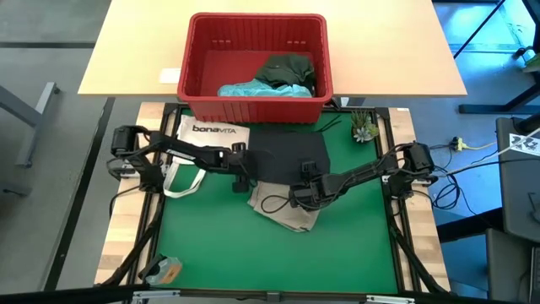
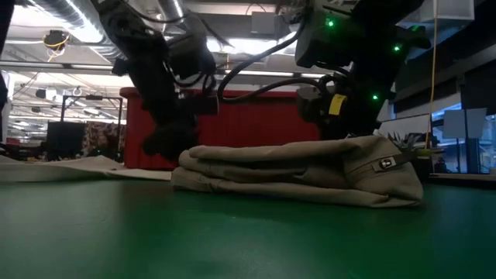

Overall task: Fold Laundry from Bin
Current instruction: Stack the folded black shorts on top of the folded light brown shorts

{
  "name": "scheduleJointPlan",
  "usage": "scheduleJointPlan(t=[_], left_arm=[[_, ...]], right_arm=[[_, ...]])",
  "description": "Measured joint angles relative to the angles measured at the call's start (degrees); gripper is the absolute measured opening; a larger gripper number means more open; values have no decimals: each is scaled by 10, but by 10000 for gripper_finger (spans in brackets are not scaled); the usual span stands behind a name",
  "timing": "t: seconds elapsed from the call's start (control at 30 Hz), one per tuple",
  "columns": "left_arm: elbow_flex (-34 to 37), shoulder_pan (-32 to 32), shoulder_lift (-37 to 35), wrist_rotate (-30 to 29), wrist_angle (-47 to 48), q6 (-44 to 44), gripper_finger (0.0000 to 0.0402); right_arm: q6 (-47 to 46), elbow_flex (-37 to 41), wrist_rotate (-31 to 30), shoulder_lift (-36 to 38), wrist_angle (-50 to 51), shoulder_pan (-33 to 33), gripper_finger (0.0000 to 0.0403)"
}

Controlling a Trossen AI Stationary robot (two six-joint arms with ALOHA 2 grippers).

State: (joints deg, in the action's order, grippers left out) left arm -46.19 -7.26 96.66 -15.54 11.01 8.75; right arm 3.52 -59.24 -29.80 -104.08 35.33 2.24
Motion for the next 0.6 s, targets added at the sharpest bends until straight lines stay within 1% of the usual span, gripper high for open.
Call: scheduleJointPlan(t=[0.17,0.3,0.37,0.43,0.47,0.6], left_arm=[[-1,7,9,-15,-4,7,131],[-6,11,8,-15,1,7,74],[-11,12,8,-17,3,9,42],[-16,12,8,-18,4,9,18],[-19,12,8,-19,5,9,13],[-29,12,8,-23,9,10,21]], right_arm=[[0,0,-2,0,1,0,269],[9,0,-5,0,3,0,268],[13,-2,-5,0,8,0,260],[13,-10,-4,-2,24,0,241],[14,-16,-3,-2,33,0,229],[14,-46,-2,-2,72,0,168]])
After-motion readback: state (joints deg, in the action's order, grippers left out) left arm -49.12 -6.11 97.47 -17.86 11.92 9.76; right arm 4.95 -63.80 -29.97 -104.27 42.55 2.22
